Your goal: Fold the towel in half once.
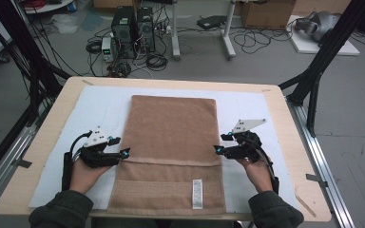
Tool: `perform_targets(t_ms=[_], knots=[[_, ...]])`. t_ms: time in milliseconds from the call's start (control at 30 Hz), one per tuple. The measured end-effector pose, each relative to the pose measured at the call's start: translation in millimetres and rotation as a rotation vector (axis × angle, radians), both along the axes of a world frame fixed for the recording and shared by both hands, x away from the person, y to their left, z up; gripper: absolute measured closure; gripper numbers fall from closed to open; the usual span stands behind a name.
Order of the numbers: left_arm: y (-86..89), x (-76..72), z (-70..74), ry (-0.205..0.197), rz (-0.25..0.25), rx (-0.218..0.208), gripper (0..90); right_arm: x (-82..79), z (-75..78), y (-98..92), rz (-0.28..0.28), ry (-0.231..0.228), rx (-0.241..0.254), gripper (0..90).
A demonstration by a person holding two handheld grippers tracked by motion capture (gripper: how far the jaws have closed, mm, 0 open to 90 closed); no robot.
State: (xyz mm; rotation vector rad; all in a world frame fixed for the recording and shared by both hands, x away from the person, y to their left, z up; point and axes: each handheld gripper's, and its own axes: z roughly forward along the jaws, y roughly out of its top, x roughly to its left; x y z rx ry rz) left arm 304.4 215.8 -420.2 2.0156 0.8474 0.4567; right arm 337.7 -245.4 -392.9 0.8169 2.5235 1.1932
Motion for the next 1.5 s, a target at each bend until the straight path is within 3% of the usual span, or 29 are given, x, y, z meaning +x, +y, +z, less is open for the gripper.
perform_targets(t_ms=[267,400,567,700,833,1100,1333,1500], knots=[[2.0,-2.1,-17.9,0.056,-0.025,-0.001,60.0,-7.2,-32.4,10.4,0.045,0.061,-0.033,52.9],[-5.1,0.9,-24.4,0.077,-0.044,0.055,63.1,-5.2,-44.0,16.5,0.06,0.081,-0.069,58.6],[-4.4,3.7,-26.3,0.074,-0.034,0.04,74.8,-3.0,-48.3,13.9,0.053,0.077,-0.039,71.2],[-5.7,4.1,-26.3,0.066,-0.033,0.039,83.4,-2.6,-47.6,14.7,0.049,0.079,-0.043,78.9],[-4.3,2.3,-22.5,0.058,-0.025,0.015,85.7,-0.4,-44.4,12.9,0.057,0.085,-0.03,84.0],[3.5,-2.1,-9.6,0.029,-0.014,-0.056,86.0,-1.6,-25.1,10.8,0.073,0.055,-0.012,84.4],[5.9,-7.8,6.7,-0.006,-0.018,-0.07,85.9,-5.8,-8.3,7.5,0.084,0.024,-0.001,84.4],[8.0,-20.5,16.4,-0.025,-0.035,-0.09,85.9,-15.6,1.5,3.6,0.107,0.014,0.025,84.5]])
